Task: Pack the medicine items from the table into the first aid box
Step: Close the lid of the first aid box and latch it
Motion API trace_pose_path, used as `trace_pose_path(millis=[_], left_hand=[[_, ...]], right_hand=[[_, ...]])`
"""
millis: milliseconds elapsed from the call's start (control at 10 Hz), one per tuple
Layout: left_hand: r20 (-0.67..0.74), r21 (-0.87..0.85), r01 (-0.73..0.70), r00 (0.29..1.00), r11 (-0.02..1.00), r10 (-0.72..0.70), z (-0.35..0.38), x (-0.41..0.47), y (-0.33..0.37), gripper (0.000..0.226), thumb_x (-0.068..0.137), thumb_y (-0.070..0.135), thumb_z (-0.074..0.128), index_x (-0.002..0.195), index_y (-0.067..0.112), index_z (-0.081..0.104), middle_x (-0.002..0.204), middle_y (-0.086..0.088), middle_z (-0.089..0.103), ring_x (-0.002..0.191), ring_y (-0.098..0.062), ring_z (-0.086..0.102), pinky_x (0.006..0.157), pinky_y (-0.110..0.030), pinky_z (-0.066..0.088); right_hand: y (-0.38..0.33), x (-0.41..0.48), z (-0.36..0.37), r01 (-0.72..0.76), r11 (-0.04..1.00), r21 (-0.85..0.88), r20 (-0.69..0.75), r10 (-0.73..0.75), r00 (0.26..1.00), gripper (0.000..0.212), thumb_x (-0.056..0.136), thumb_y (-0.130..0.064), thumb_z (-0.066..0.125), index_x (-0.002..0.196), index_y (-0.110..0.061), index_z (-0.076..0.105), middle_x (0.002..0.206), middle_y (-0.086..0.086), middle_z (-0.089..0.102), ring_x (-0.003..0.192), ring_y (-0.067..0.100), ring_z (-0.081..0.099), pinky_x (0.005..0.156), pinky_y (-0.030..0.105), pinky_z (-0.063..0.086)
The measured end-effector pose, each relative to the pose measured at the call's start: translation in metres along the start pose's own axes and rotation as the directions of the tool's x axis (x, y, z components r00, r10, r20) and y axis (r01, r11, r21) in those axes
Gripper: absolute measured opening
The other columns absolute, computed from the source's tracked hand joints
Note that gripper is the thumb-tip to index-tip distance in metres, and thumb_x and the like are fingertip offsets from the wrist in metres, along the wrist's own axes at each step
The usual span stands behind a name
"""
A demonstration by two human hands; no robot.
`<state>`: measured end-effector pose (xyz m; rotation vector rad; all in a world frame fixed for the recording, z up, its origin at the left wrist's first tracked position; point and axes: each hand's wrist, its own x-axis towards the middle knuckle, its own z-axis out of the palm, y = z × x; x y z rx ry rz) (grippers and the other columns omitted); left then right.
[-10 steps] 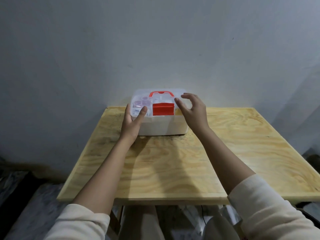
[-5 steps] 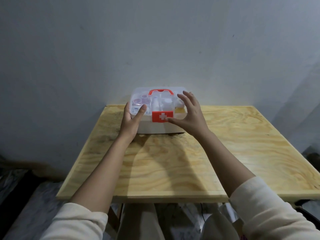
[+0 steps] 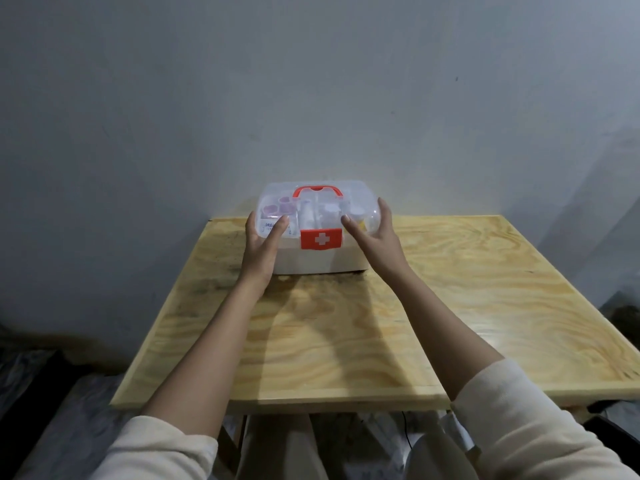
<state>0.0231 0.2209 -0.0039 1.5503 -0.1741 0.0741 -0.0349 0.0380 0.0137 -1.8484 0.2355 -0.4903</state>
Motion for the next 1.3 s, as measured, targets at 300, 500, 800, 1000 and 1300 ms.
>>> trace_pose_path(millis=[300,500,800,1000,1300], left_hand=[[0.070,-0.032,0.000,0.998,0.999,0.002,0.042,-0.004,0.000,0.104,0.059,0.067,0.061,0.147,0.020,0.034,0.141,0.001,0.050,0.126,-0.015,0.051,0.096,-0.024,0.046],[0.155,0.034,0.043,0.987,0.999,-0.048,0.074,0.009,0.001,0.114,0.057,0.075,0.058,0.152,0.024,0.022,0.155,0.002,0.034,0.141,-0.018,0.035,0.116,-0.043,0.032],[0.160,0.092,0.064,0.984,0.994,-0.078,0.085,0.040,-0.005,0.091,0.086,0.060,0.058,0.155,0.025,0.010,0.161,0.001,0.021,0.146,-0.021,0.027,0.117,-0.041,0.026],[0.176,0.135,0.057,0.981,0.989,-0.080,0.086,0.053,-0.009,0.091,0.087,0.060,0.054,0.156,0.025,0.005,0.163,0.001,0.016,0.147,-0.021,0.022,0.119,-0.044,0.024],[0.172,0.235,0.043,0.981,0.971,-0.085,0.081,0.049,-0.006,0.091,0.088,0.059,0.052,0.157,0.023,0.004,0.162,0.001,0.020,0.147,-0.022,0.024,0.117,-0.038,0.025]], right_hand=[[0.017,0.004,-0.040,-0.004,0.999,0.033,-0.099,0.007,0.995,0.090,0.072,-0.055,0.069,0.143,-0.024,0.024,0.146,0.000,0.040,0.133,0.020,0.041,0.108,0.045,0.039],[0.024,0.023,-0.070,-0.051,0.999,0.003,-0.080,0.051,0.996,0.101,0.059,-0.071,0.064,0.141,-0.028,0.023,0.143,0.002,0.043,0.129,0.022,0.045,0.105,0.047,0.043],[0.023,0.052,-0.071,-0.044,0.999,0.004,-0.015,0.044,0.999,0.092,0.073,-0.058,0.064,0.144,-0.023,0.018,0.144,0.004,0.041,0.130,0.023,0.043,0.108,0.044,0.039],[0.029,0.068,-0.071,-0.048,0.998,-0.034,0.011,0.048,0.999,0.084,0.082,-0.047,0.061,0.145,-0.022,0.011,0.147,0.006,0.033,0.132,0.024,0.038,0.102,0.034,0.037],[0.038,0.054,-0.069,-0.062,0.987,-0.147,-0.025,0.059,0.998,0.082,0.077,-0.064,0.053,0.140,-0.020,0.023,0.142,0.007,0.041,0.129,0.026,0.043,0.103,0.048,0.044]])
